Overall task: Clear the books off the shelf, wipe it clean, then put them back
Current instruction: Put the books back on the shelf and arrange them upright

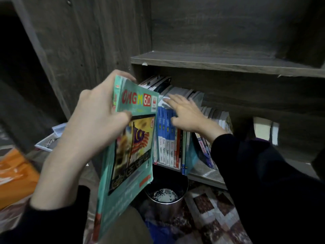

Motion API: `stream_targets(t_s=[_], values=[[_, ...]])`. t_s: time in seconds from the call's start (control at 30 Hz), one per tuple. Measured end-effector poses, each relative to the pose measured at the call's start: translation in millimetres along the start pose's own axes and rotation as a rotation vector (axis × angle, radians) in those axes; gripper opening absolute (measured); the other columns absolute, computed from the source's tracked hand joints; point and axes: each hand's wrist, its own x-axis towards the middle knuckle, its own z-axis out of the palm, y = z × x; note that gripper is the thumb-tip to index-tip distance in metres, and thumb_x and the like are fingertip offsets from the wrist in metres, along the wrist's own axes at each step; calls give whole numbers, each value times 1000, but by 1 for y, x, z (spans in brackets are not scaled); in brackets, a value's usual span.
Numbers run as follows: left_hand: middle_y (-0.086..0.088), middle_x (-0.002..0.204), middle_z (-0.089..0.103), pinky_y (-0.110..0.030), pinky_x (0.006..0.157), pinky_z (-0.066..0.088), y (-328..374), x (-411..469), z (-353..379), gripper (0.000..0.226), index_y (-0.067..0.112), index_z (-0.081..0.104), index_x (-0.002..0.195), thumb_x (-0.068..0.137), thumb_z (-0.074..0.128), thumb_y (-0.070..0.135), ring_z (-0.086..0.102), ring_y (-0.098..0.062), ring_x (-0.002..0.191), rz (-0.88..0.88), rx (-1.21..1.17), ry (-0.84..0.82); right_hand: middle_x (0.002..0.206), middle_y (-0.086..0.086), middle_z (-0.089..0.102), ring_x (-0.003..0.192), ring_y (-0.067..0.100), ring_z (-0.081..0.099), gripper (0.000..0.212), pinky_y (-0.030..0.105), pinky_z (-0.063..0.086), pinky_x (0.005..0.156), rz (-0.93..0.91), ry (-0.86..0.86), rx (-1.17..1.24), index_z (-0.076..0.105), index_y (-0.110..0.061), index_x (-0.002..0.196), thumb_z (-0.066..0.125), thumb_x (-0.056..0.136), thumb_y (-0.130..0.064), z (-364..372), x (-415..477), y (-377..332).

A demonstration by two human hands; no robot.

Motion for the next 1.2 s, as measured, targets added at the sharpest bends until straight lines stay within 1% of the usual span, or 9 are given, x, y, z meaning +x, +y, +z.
stream_targets(t_s=[0.03,0.1,0.23,0.33,0.67,0.77,0.9,1.03,1.2], values=[[26,76,53,4,58,36,-2,1,1,52,39,54,109,76,64,0,52,9,73,-5,4,16,161,1,8,147,19,7,80,49,7,119,-37,-28,14,15,-22,153,51,81,-14,2,4,-6],[26,74,53,3,59,34,-4,1,3,52,36,55,111,76,63,-2,52,2,69,-20,-1,60,161,-2,7,147,16,7,81,45,5,119,-58,-68,-10,11,-24,153,51,84,-16,8,8,-13],[31,78,48,-22,78,37,-6,0,9,53,37,53,114,77,64,0,54,-21,100,-65,4,105,160,-4,11,147,14,10,81,45,5,118,-54,-9,-114,9,-25,153,52,85,-22,17,5,-12],[32,80,48,-30,85,40,-6,-1,12,55,38,52,114,77,64,-1,53,-24,107,-75,-8,121,160,-2,13,147,14,12,80,45,6,118,-57,29,-143,10,-22,153,53,85,-24,20,1,-11],[33,82,49,-24,76,42,-2,3,8,55,45,51,107,78,67,2,54,-14,100,-56,-42,65,157,-3,25,144,13,20,69,42,12,115,-72,100,-167,21,-24,148,53,86,-24,18,-11,2],[23,86,57,-26,77,44,-2,8,10,53,42,53,109,77,68,3,55,-16,102,-49,-58,41,154,-2,30,143,13,23,68,41,12,115,-73,110,-149,23,-24,147,53,86,-23,16,-14,4],[11,96,57,-19,67,41,0,20,18,52,36,52,115,79,63,0,55,-15,97,-11,-25,4,150,-1,37,139,13,30,68,41,14,114,-70,117,-120,26,-25,146,55,84,-24,14,-19,8],[11,96,57,-30,81,43,-1,37,28,51,33,52,117,78,61,1,54,-26,106,41,8,-13,148,-1,39,137,12,32,68,40,14,114,-69,118,-117,27,-25,145,56,84,-25,14,-22,11],[11,94,60,-24,75,38,-6,58,53,48,31,52,116,78,58,2,55,-21,102,92,-51,69,150,-1,37,138,12,31,69,40,14,113,-73,120,-118,25,-25,146,56,84,-25,15,-22,13]])
